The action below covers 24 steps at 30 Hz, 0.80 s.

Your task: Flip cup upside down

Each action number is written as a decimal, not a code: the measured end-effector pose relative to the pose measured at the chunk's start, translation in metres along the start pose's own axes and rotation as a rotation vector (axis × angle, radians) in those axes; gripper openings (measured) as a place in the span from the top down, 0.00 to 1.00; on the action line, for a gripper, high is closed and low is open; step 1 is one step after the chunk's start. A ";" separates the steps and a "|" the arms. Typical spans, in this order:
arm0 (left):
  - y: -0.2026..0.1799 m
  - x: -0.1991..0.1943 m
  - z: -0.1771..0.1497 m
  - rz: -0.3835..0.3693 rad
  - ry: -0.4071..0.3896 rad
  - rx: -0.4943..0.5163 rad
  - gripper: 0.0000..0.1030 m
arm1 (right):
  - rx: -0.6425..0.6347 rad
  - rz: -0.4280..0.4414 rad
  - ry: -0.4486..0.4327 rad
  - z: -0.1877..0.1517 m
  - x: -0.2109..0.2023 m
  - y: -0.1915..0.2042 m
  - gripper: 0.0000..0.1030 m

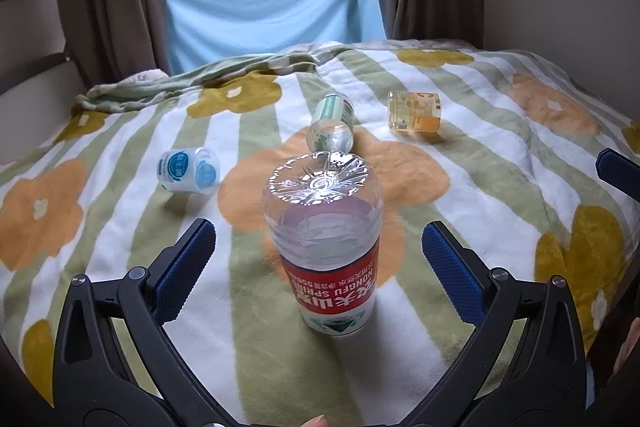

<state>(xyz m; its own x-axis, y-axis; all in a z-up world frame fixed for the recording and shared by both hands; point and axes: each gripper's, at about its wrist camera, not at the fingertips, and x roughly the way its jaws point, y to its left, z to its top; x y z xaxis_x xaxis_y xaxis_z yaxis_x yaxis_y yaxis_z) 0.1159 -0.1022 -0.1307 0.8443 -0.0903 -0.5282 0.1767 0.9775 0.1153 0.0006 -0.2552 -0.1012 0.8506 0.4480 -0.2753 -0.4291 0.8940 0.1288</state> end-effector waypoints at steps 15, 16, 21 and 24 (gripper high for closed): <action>0.088 -0.159 0.054 0.071 -0.202 -0.130 0.00 | -0.080 -0.226 -0.102 0.095 -0.038 0.065 0.00; 0.094 -0.168 0.055 0.073 -0.212 -0.134 0.00 | -0.079 -0.239 -0.109 0.101 -0.040 0.070 0.00; 0.113 -0.200 0.051 0.095 -0.261 -0.154 0.00 | -0.115 -0.327 -0.124 0.114 -0.045 0.093 0.00; 0.122 -0.208 0.043 0.079 -0.275 -0.181 0.00 | -0.110 -0.371 -0.125 0.112 -0.047 0.102 0.00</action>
<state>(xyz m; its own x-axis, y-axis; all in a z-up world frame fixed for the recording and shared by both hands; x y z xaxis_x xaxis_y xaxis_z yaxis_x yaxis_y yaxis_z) -0.0163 0.0274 0.0289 0.9610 -0.0365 -0.2742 0.0331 0.9993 -0.0172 -0.0496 -0.1845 0.0312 0.9813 0.0986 -0.1650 -0.1102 0.9919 -0.0624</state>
